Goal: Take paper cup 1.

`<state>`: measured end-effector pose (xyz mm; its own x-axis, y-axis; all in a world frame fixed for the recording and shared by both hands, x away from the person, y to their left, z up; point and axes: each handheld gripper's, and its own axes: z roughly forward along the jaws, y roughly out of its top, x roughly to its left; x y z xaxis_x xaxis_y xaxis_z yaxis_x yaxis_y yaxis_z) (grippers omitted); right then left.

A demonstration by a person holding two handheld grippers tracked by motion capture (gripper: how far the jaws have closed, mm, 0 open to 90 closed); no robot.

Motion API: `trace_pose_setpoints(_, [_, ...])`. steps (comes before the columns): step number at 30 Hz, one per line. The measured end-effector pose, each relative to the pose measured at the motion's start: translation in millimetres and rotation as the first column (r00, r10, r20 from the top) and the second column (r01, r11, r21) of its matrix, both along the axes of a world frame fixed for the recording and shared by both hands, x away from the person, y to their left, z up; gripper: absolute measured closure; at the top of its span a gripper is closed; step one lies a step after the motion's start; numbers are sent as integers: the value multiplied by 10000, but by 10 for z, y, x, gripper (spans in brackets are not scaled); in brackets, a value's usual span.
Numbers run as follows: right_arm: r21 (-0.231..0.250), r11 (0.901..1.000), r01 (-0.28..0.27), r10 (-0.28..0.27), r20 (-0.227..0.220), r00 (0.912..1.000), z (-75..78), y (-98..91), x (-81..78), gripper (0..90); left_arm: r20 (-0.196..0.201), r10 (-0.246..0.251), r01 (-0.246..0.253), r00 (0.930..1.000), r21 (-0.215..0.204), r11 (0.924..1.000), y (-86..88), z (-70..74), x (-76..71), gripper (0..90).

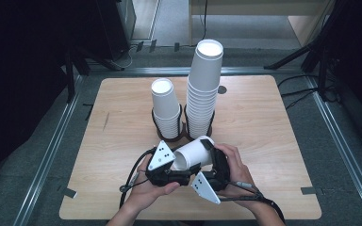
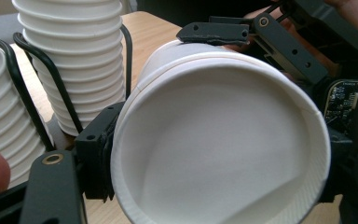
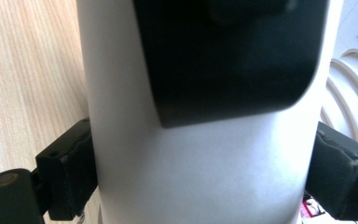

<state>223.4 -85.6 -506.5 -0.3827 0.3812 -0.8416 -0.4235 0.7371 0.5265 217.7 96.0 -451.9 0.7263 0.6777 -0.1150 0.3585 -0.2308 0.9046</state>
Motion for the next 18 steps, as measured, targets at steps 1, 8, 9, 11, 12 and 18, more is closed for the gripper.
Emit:
trace_pose_setpoints(1, [55, 10000, -26, 27, -25, 10000, 2, -3, -2, 90, 6, -5, 5, 10000, -6, 10000, 0, 1, -1, 232])
trace_pose_setpoints(8, [240, 9996, -179, 184, -198, 9996, 17, 0, -36, 3, 78, 116, -117, 9999, 24, 9999, 23, 4, 11, 235])
trace_pose_setpoints(9, [170, 9996, -247, 251, -213, 9995, 18, 3, -44, 0, 73, 124, -124, 9999, 16, 9999, 33, 5, 15, 235])
trace_pose_setpoints(11, [49, 9995, -302, 303, -189, 9994, 16, 2, -61, 0, 77, 204, -204, 9998, 38, 9998, 46, 2, 23, 235])
trace_pose_setpoints(12, [47, 9994, -334, 335, -235, 9992, 16, 2, -67, 0, 65, 233, -233, 9997, 14, 9997, 52, -1, 27, 235])
trace_pose_setpoints(18, [126, 9989, -446, 452, -500, 9977, 37, -33, -128, 0, 135, 245, -244, 9996, -66, 9997, 78, -11, 49, 237])
